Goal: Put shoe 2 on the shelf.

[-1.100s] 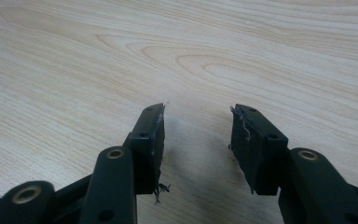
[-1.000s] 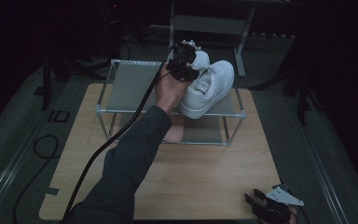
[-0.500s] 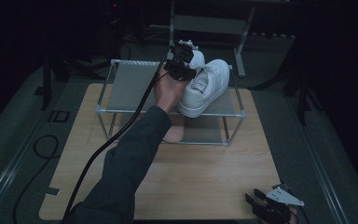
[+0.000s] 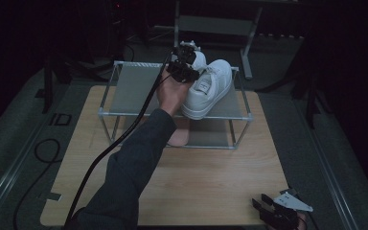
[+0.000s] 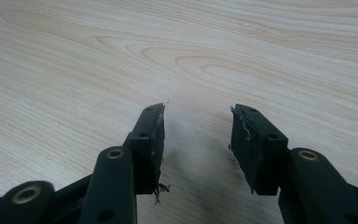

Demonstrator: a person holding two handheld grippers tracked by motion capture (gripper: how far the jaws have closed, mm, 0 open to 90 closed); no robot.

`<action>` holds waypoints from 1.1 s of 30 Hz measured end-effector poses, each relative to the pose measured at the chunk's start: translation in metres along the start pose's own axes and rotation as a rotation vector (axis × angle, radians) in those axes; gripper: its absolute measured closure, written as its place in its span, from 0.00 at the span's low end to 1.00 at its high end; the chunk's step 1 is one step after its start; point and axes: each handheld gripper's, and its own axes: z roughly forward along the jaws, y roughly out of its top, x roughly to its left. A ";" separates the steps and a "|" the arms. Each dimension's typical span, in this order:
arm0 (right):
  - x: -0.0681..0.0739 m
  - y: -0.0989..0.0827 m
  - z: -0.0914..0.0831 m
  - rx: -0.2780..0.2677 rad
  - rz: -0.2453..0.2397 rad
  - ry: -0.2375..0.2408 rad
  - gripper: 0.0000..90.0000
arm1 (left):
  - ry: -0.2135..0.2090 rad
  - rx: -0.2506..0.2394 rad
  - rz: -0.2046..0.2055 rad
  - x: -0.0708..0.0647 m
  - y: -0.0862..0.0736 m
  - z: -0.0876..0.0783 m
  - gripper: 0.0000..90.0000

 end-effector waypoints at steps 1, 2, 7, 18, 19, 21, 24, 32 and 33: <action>0.000 0.000 0.000 0.000 0.000 0.000 0.60 | 0.001 0.000 -0.003 0.000 0.000 0.000 0.85; 0.000 0.000 0.000 0.000 0.000 -0.001 0.60 | 0.001 -0.001 -0.004 0.001 -0.001 0.000 0.85; 0.000 0.000 0.000 0.000 0.000 0.000 0.60 | 0.015 0.002 -0.020 0.003 -0.001 0.000 0.85; 0.000 0.000 0.000 0.000 0.002 0.002 0.60 | 0.046 0.003 -0.054 0.009 -0.002 0.000 0.85; 0.000 0.000 0.000 0.001 0.002 0.002 0.60 | 0.048 0.001 -0.056 0.010 -0.002 0.000 0.85; 0.000 0.000 0.000 0.000 0.001 0.002 0.60 | 0.052 0.001 -0.061 0.011 -0.003 0.000 0.85; 0.000 0.000 0.000 0.000 0.002 0.001 0.60 | 0.062 0.002 -0.072 0.013 -0.003 0.000 0.85; 0.000 0.000 0.000 -0.001 0.002 0.001 0.60 | 0.074 0.003 -0.083 0.015 -0.002 -0.001 0.84; 0.000 0.000 0.000 -0.002 0.002 0.001 0.60 | 0.079 0.000 -0.085 0.015 -0.002 -0.001 0.84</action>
